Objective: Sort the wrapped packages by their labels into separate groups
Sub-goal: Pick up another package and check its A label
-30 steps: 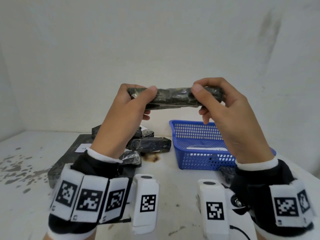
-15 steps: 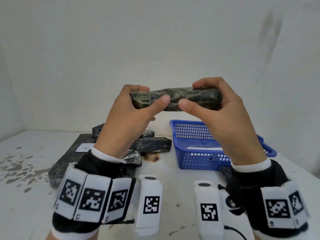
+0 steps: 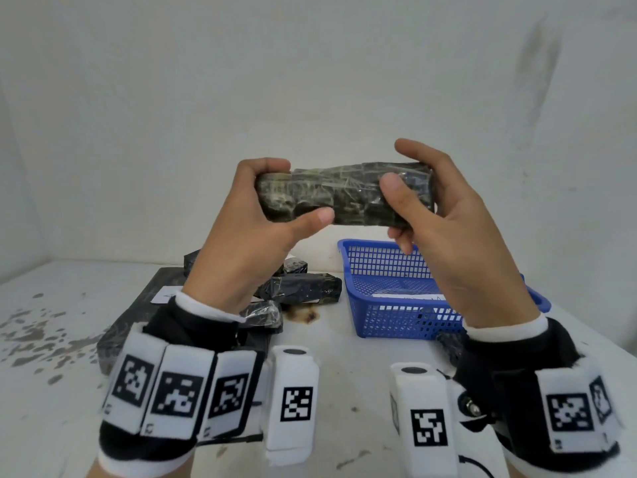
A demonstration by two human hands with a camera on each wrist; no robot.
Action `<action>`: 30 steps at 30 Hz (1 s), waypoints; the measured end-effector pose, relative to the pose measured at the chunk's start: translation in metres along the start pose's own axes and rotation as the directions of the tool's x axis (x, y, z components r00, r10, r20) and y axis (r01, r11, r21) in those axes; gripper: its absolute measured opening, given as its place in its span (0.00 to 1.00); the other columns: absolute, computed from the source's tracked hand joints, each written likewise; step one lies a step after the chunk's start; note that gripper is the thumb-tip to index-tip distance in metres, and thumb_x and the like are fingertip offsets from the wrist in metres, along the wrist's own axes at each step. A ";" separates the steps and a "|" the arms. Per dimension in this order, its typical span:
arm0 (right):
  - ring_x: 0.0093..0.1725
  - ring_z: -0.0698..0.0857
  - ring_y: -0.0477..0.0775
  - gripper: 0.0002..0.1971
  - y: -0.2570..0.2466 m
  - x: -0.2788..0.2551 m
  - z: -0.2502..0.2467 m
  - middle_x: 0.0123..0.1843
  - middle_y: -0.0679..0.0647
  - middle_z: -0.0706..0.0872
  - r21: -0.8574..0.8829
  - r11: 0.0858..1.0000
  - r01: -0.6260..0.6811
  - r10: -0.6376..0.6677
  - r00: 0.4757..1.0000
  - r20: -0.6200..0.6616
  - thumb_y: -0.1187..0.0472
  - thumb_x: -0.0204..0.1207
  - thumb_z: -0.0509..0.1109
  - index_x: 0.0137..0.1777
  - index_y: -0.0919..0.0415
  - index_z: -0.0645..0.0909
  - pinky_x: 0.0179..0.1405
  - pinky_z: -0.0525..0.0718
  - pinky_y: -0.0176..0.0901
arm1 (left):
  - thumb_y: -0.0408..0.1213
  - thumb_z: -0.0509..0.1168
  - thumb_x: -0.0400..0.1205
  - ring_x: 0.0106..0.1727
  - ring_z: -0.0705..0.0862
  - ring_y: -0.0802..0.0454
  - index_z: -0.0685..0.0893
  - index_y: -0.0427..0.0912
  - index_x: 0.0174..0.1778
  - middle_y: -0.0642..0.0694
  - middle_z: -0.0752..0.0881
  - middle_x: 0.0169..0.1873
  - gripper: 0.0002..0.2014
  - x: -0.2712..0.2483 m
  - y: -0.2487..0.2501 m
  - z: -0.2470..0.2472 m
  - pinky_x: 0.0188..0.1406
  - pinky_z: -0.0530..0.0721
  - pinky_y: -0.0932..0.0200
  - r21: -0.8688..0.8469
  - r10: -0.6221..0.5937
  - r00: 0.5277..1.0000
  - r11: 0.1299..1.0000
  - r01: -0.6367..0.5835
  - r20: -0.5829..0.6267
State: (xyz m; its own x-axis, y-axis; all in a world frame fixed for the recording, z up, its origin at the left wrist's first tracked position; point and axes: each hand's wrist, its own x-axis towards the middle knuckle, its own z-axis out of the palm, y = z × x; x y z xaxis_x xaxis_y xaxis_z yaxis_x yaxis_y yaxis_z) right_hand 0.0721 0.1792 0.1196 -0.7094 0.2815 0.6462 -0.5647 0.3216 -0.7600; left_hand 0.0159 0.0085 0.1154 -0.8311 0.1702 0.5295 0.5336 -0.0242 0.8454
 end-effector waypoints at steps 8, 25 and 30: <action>0.34 0.81 0.52 0.09 0.003 0.004 -0.008 0.51 0.51 0.86 0.044 0.998 -0.039 0.038 0.999 0.033 0.55 0.85 0.68 0.63 0.47 0.80 0.32 0.80 0.39 | 0.43 0.61 0.86 0.38 0.92 0.45 0.71 0.51 0.70 0.42 0.87 0.56 0.17 0.002 0.006 0.002 0.39 0.90 0.50 -0.181 -0.093 0.995 0.979 0.097 0.028; 0.42 0.91 0.52 0.21 0.002 0.001 -0.018 0.40 0.50 0.93 -0.217 0.970 -0.107 0.166 0.946 0.277 0.40 0.59 0.78 0.51 0.48 0.91 0.51 0.87 0.53 | 0.46 0.74 0.73 0.35 0.90 0.55 0.80 0.38 0.59 0.42 0.90 0.45 0.22 0.004 0.002 0.000 0.32 0.89 0.59 -0.204 -0.030 0.998 0.979 0.018 -0.055; 0.49 0.93 0.49 0.25 0.002 0.000 -0.011 0.44 0.52 0.94 -0.263 0.962 -0.071 0.161 0.927 0.339 0.35 0.64 0.71 0.59 0.43 0.88 0.59 0.87 0.49 | 0.47 0.72 0.72 0.37 0.92 0.49 0.84 0.44 0.55 0.43 0.92 0.43 0.18 0.001 0.002 0.004 0.37 0.90 0.56 -0.163 0.031 0.997 0.986 -0.019 0.071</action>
State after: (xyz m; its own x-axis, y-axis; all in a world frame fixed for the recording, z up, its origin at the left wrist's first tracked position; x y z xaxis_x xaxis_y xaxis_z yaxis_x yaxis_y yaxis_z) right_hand 0.0758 0.1899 0.1187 -0.8913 0.0063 0.4535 -0.3823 0.5274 -0.7588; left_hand 0.0169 0.0124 0.1172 -0.8008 0.2389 0.5493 0.5170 -0.1876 0.8352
